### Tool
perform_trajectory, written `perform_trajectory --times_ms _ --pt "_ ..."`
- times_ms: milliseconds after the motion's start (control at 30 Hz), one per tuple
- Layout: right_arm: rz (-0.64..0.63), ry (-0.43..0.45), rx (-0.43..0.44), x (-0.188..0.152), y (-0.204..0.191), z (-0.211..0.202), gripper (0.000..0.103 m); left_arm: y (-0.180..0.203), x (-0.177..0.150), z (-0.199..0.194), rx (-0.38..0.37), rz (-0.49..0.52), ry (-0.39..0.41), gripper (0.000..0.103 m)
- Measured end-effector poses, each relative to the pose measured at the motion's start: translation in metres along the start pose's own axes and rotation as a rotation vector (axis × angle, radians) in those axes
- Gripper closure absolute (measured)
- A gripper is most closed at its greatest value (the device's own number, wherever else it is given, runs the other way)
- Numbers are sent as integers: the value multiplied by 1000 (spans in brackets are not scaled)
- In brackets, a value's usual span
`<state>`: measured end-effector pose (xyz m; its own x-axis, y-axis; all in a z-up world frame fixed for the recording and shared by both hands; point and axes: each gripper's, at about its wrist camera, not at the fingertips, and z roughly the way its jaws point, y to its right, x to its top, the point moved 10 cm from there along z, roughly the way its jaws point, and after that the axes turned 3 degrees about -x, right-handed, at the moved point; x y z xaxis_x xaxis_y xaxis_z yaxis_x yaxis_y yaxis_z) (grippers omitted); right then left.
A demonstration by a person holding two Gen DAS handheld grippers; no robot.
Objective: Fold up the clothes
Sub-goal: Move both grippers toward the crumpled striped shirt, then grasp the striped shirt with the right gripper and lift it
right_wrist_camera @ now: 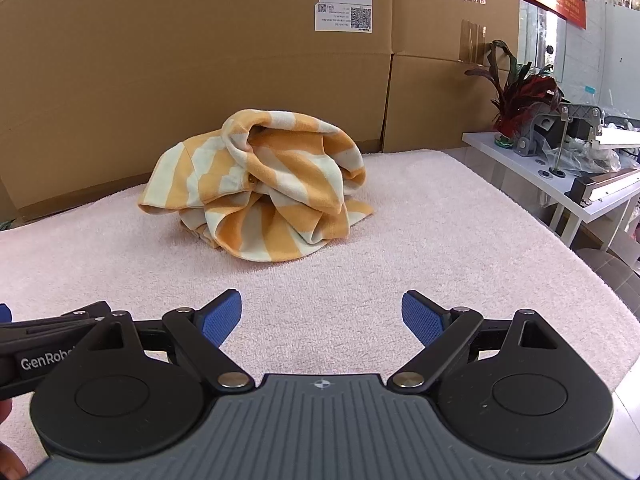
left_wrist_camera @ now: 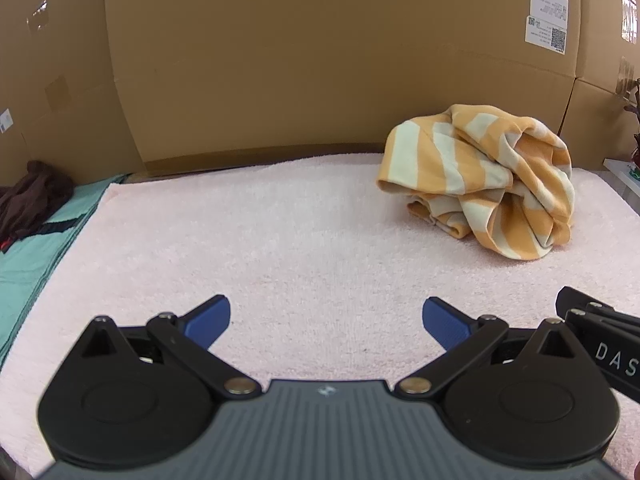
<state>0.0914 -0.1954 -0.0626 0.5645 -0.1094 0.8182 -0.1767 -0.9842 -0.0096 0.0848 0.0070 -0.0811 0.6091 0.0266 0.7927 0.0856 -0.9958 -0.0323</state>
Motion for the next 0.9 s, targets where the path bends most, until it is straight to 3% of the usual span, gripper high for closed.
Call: perform_trajectory --times_ms 133,267,467,633,733,767,833,900 --pt "-2 -5 -1 -1 0 3 13 -1 -1 3 1 3 -1 1" --pt "-26 4 11 3 -2 9 13 -3 -3 13 -56 -26 -20 1" --pt "3 75 30 50 6 28 13 -7 -8 29 -103 -49 -40 1" --pt "42 77 133 92 -30 58 23 -9 -12 40 -129 -36 -61 1" --pt "-12 56 174 98 -58 78 29 -11 -12 44 -123 -14 -65 1" --pt "-37 43 172 96 -66 86 35 -11 -11 45 -119 -7 -66 1" --pt "-57 36 157 92 -74 97 71 -12 -10 47 -117 1 -64 1" --pt "-40 50 133 90 -71 104 87 -10 -9 48 -123 4 -52 1"
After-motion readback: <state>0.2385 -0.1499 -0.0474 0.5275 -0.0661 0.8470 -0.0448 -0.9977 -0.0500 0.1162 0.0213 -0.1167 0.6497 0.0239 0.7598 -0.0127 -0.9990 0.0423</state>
